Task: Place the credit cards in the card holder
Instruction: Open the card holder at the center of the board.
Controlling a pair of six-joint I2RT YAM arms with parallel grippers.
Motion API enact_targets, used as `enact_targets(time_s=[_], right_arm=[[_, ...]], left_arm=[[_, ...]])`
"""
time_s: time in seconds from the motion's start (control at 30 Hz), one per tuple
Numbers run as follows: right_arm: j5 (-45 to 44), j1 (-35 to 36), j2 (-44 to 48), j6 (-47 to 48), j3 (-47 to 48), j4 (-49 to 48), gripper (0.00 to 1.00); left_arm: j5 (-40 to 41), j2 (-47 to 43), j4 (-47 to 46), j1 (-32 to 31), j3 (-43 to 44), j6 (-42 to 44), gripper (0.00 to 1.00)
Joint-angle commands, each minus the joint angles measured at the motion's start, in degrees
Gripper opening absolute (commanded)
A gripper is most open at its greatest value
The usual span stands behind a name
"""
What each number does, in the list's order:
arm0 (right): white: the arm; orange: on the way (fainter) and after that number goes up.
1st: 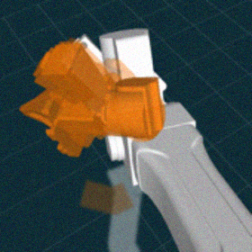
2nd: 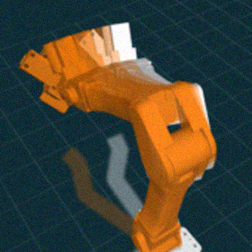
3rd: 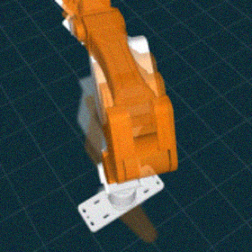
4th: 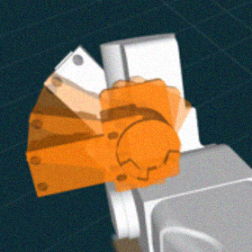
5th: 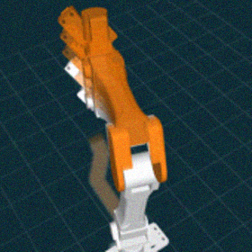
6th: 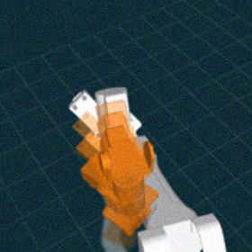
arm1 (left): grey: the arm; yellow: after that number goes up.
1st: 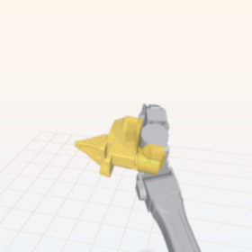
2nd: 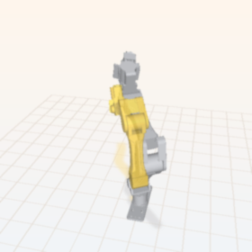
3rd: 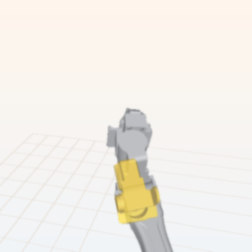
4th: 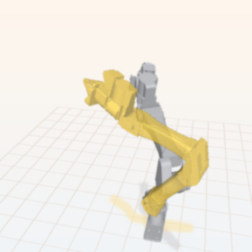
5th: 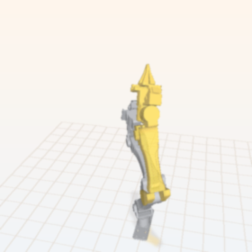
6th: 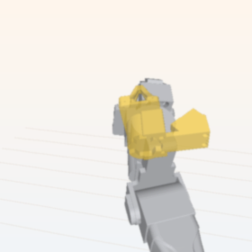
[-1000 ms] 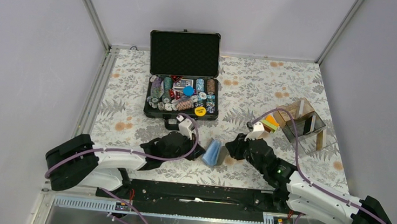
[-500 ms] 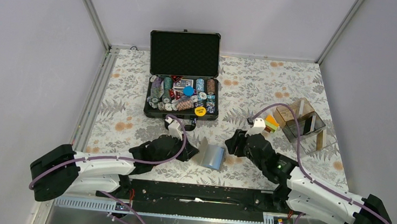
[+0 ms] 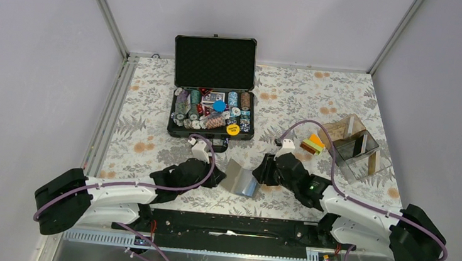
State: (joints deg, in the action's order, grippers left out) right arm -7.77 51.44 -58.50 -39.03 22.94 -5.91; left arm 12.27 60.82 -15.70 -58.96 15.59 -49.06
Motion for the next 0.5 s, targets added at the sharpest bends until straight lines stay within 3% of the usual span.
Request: enact_targets(time_s=[0.0,0.47], right_arm=[[3.29,0.26,-2.23,-4.35,-1.20,-5.18,0.42],[1.69,0.33,-8.22,-10.69,-3.20,-5.59,0.40]], left_arm=[[2.61,-0.62,1.13,-0.29,-0.73,-1.25,0.00],[2.48,-0.98,1.58,-0.28,-0.78,-1.35,0.00]])
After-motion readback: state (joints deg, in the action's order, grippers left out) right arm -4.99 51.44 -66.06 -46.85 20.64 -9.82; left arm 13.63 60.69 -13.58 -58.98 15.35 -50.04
